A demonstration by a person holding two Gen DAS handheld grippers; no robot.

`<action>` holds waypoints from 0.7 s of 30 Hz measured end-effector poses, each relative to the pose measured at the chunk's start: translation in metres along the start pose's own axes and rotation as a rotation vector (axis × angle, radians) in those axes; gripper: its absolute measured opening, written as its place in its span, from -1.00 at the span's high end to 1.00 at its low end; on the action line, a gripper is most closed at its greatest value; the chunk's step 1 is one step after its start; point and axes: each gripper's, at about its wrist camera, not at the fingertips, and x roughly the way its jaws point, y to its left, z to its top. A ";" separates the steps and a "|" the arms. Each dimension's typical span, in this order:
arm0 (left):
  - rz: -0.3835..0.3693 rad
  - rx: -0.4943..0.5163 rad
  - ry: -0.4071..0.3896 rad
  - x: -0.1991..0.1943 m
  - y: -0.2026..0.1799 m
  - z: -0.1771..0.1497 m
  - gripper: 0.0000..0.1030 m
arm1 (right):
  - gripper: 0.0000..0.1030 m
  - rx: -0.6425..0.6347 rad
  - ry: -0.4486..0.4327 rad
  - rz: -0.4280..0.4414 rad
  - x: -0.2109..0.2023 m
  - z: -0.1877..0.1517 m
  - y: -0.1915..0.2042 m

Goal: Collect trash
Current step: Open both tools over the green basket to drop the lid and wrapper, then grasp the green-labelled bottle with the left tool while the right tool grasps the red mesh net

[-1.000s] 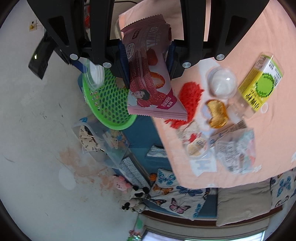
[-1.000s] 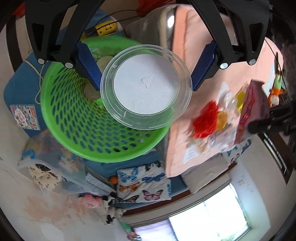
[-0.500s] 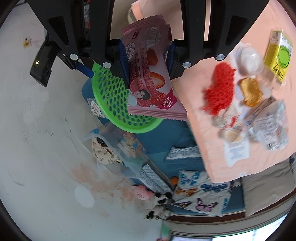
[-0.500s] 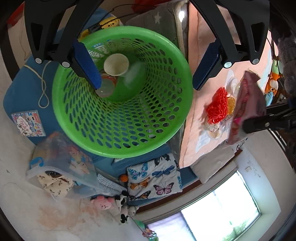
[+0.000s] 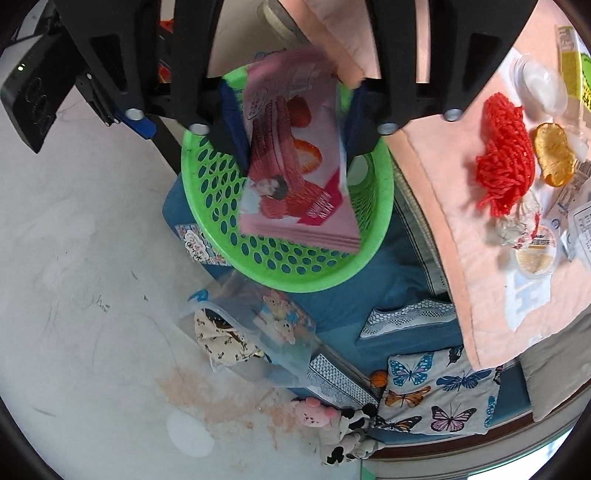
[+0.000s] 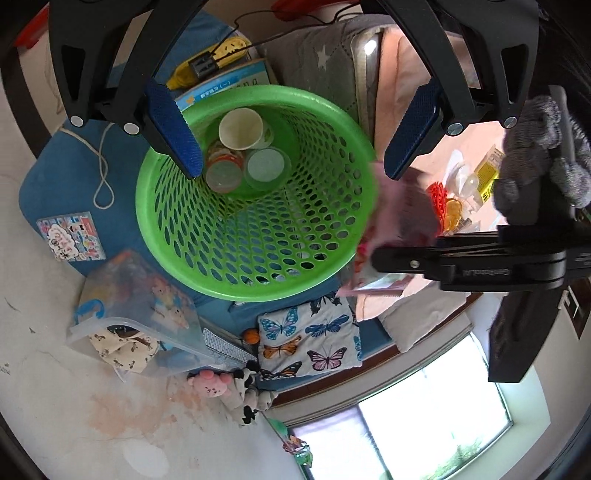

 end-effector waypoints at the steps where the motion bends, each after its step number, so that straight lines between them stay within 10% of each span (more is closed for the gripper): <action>1: 0.000 0.009 -0.002 0.001 -0.001 -0.001 -0.06 | -0.90 0.003 -0.001 -0.001 0.000 0.000 0.000; 3: 0.011 0.018 0.002 0.002 -0.001 -0.002 -0.39 | -0.90 0.011 -0.004 -0.001 0.000 -0.001 -0.002; 21: 0.135 -0.034 -0.108 -0.076 0.066 -0.045 -0.42 | -0.90 -0.095 -0.002 0.063 0.006 0.005 0.051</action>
